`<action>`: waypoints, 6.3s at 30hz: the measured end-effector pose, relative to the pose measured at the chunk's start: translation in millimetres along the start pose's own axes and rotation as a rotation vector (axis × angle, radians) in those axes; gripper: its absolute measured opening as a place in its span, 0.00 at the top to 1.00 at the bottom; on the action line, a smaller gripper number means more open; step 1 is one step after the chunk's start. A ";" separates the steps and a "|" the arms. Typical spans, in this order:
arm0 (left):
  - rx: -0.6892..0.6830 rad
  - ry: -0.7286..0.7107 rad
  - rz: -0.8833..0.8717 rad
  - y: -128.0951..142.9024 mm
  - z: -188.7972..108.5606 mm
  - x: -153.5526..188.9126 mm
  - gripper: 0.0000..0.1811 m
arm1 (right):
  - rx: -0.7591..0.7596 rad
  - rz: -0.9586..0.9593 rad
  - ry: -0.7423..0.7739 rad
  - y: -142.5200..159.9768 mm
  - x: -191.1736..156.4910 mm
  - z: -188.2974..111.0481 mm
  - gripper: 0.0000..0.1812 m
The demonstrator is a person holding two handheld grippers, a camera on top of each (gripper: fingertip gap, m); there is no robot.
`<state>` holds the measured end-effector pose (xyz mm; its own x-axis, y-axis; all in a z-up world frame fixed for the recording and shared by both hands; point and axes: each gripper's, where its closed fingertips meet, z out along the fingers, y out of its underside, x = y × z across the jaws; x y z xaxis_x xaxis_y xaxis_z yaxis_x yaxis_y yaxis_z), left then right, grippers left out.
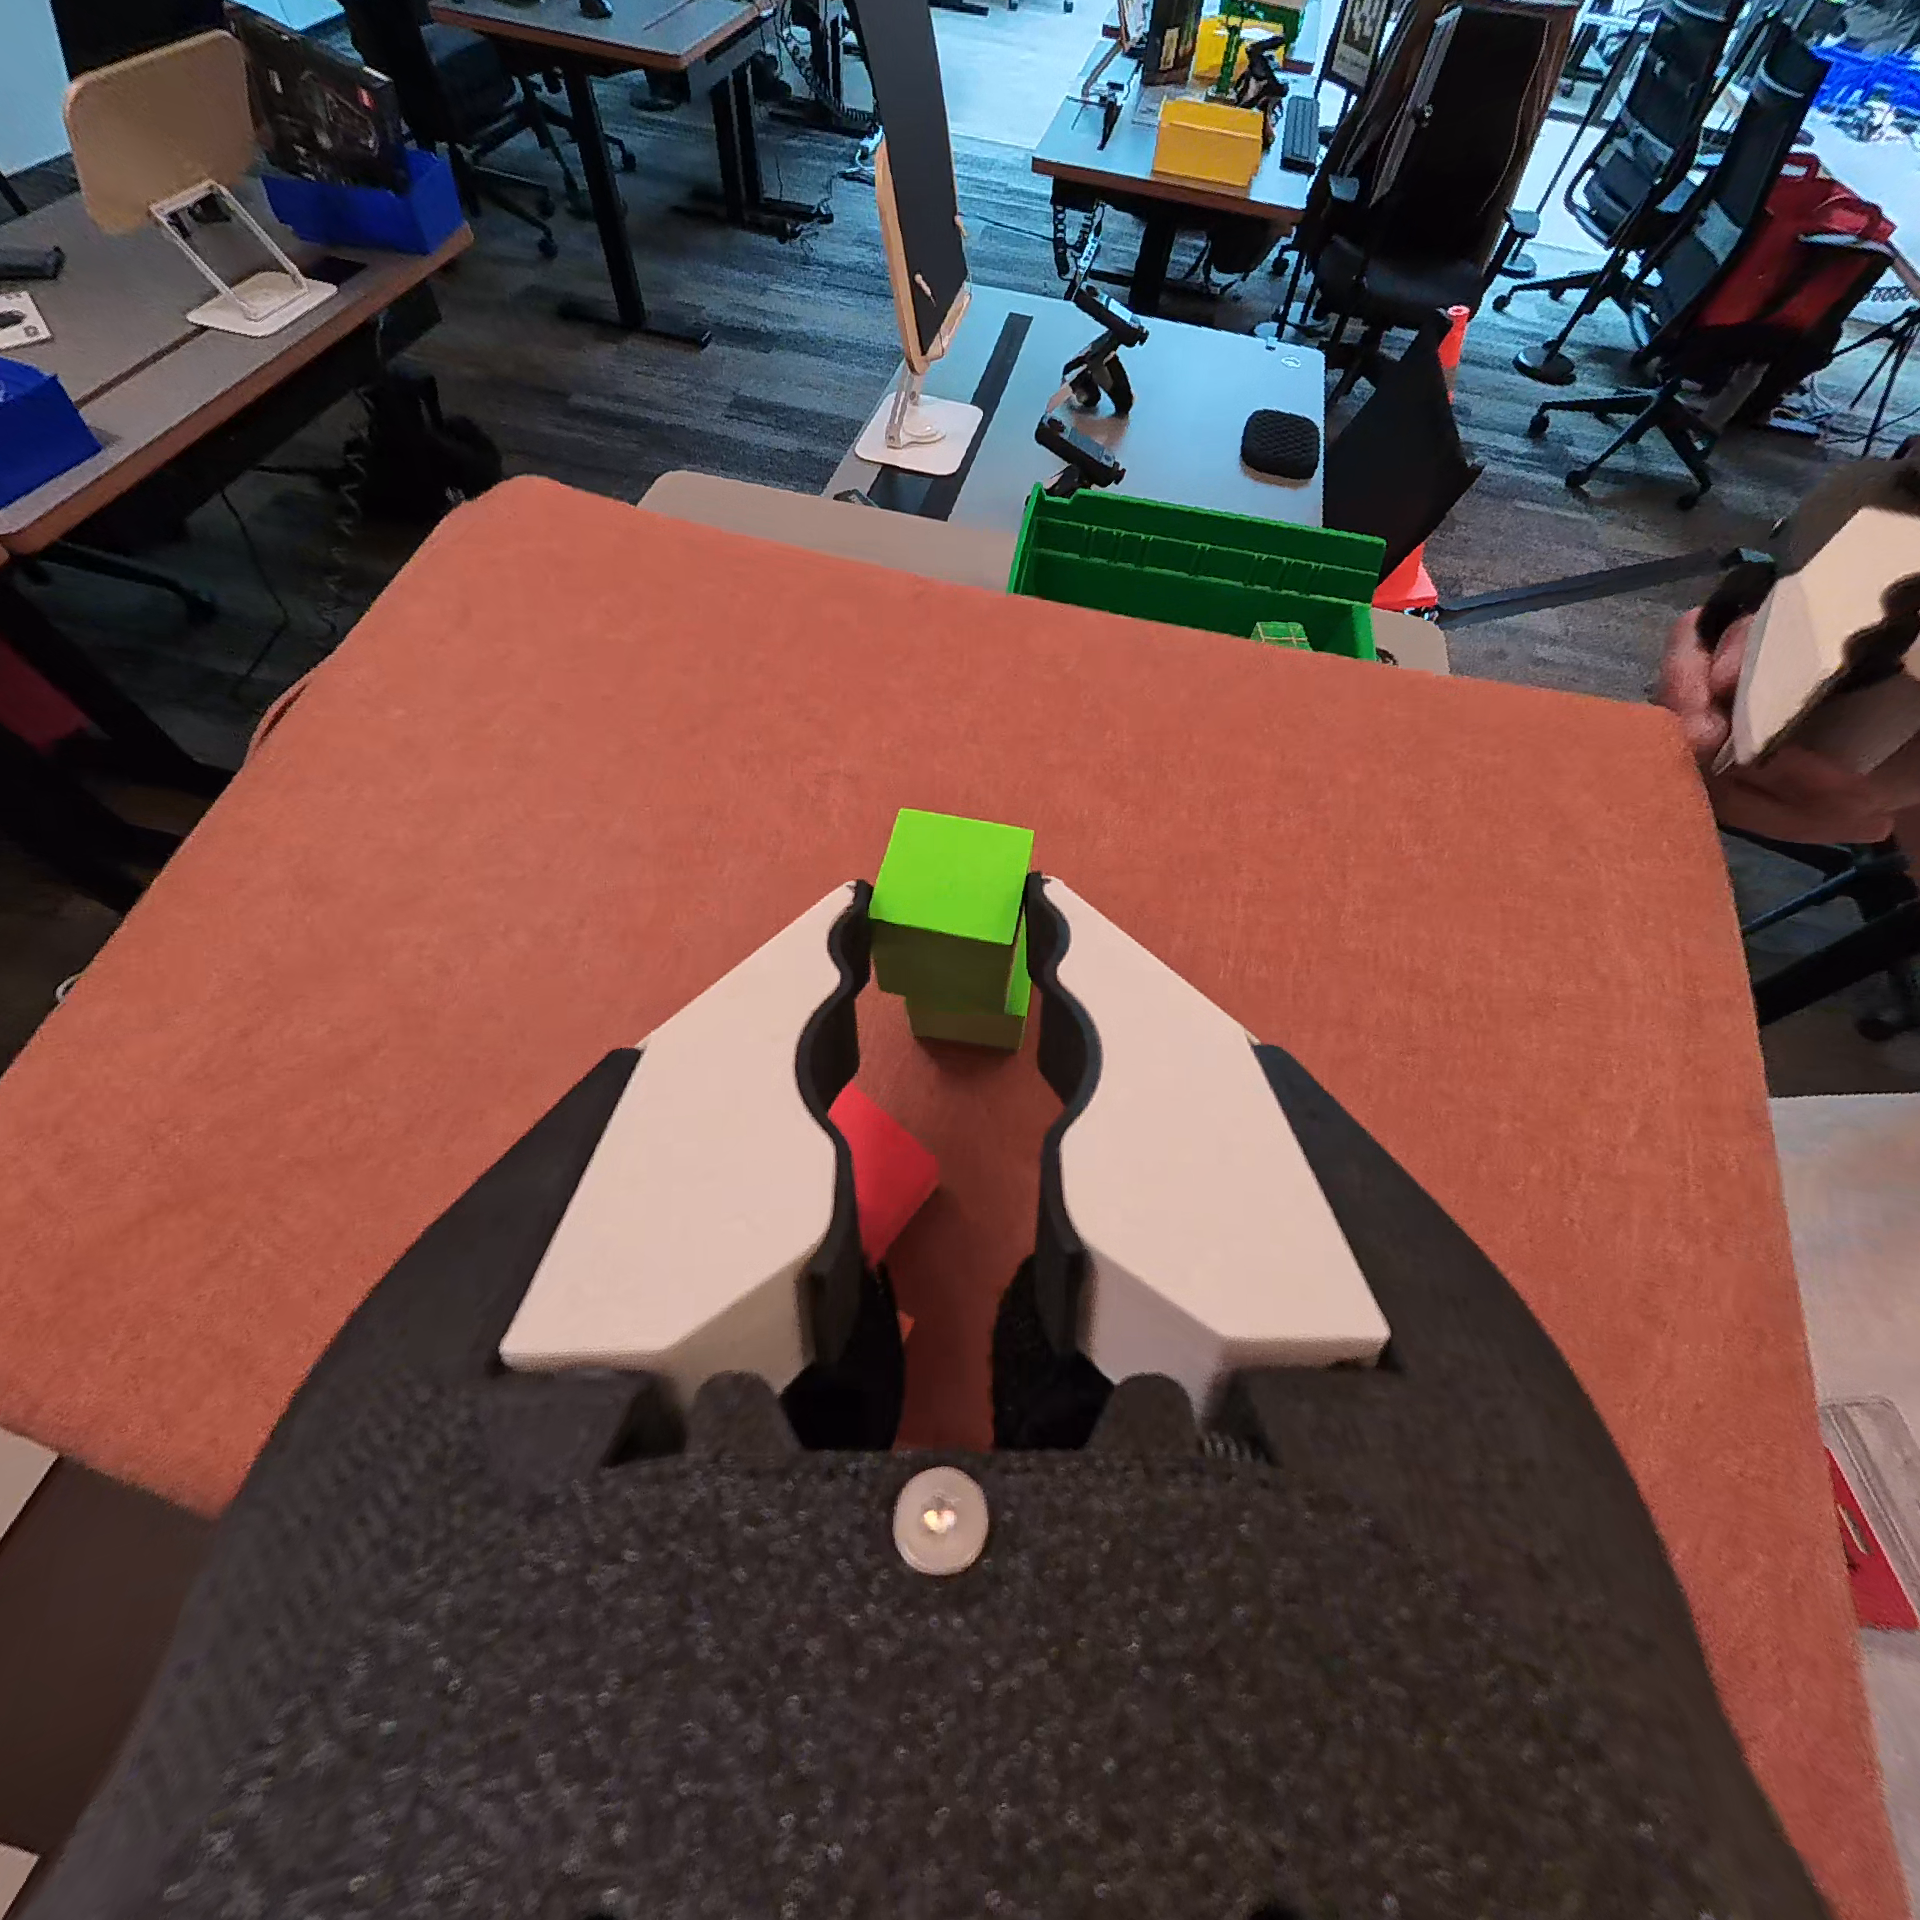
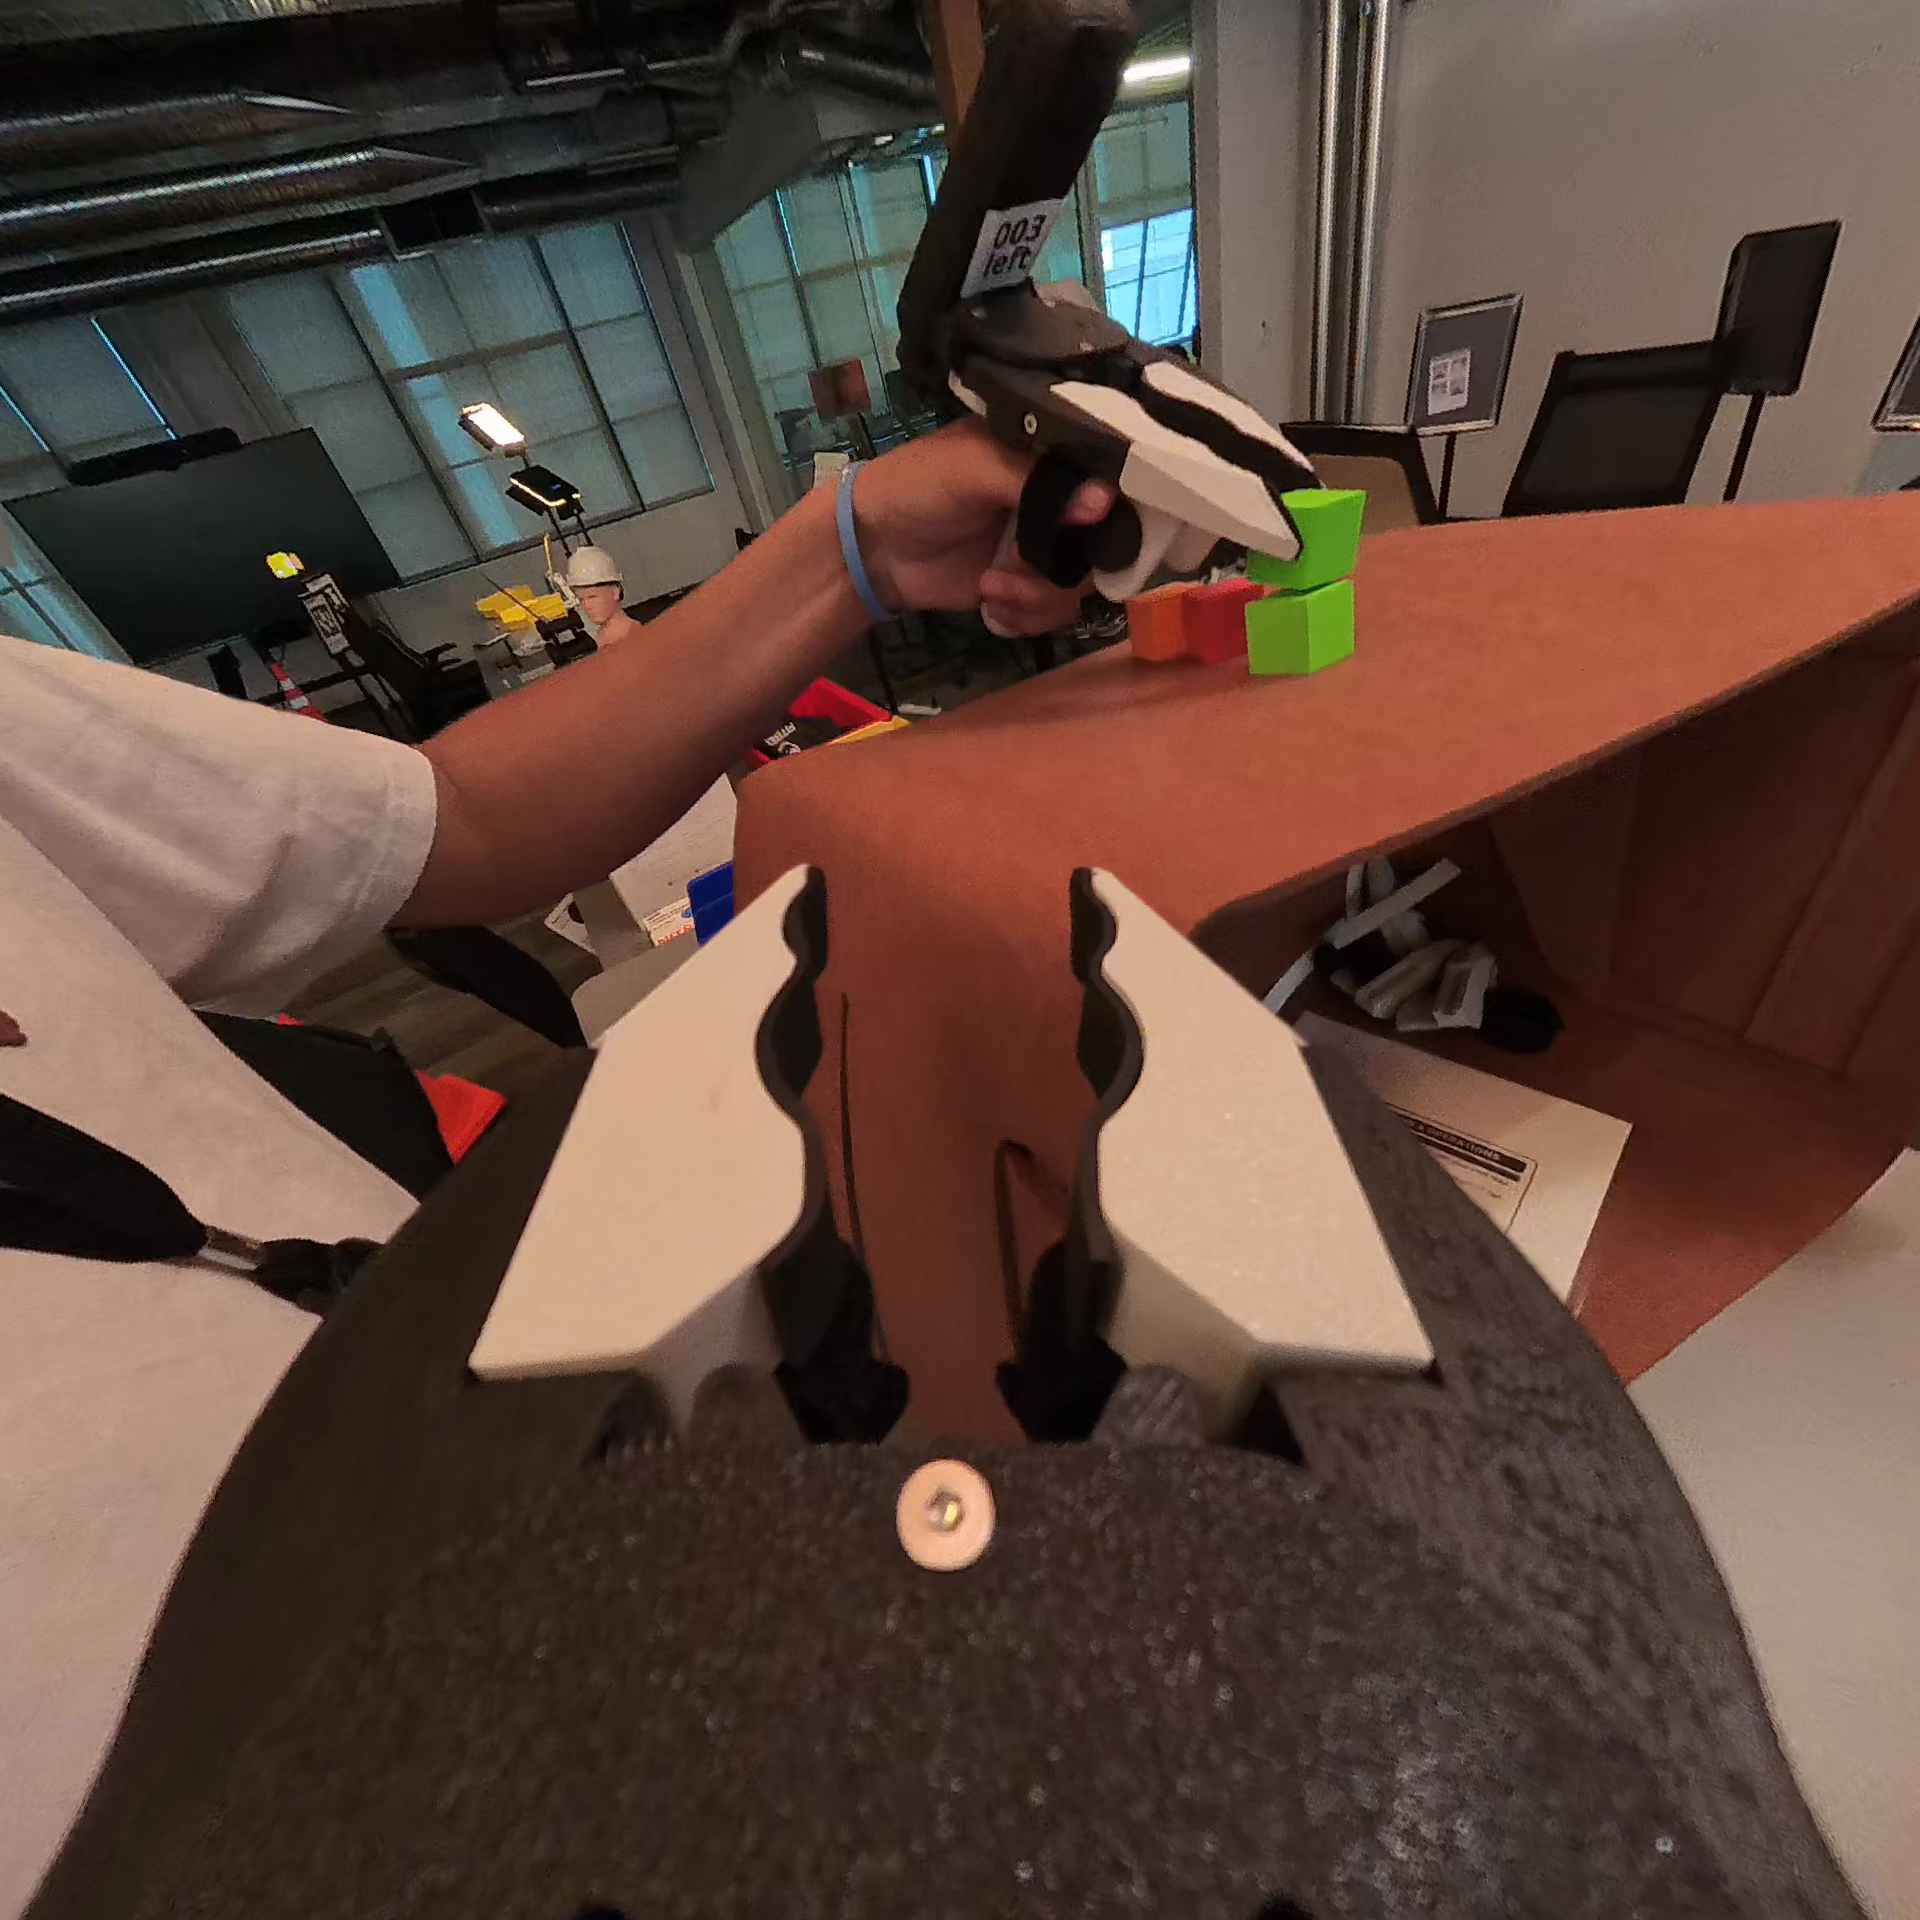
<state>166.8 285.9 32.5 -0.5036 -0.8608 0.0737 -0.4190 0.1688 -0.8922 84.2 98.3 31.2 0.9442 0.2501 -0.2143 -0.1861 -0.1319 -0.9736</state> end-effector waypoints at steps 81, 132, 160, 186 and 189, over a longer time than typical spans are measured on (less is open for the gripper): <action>0.206 0.049 0.286 -27.0 -77.9 118.0 0.82 | -0.166 -0.531 -0.180 -80.8 -15.7 124.5 0.83; 0.435 -0.215 0.020 42.0 -141.4 159.3 0.82 | -1.306 -0.487 -0.424 -55.4 113.1 161.7 0.86; -0.077 -0.049 0.103 42.8 -54.6 -6.5 0.75 | -0.479 -0.310 -0.328 -77.1 72.2 88.3 0.70; 0.110 0.084 0.265 -27.2 -83.0 67.8 0.84 | -0.196 -0.319 -0.259 -97.3 14.0 147.4 0.75; 0.138 0.104 0.267 -35.0 -88.0 81.3 0.84 | -0.212 -0.370 -0.260 -95.6 9.9 156.3 0.80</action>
<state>74.1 252.3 108.9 -0.6593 -0.7401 -0.1321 -0.1591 0.3090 -0.9377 68.9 263.3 110.0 0.8322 0.5446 0.1039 0.2335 -0.1745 -0.9566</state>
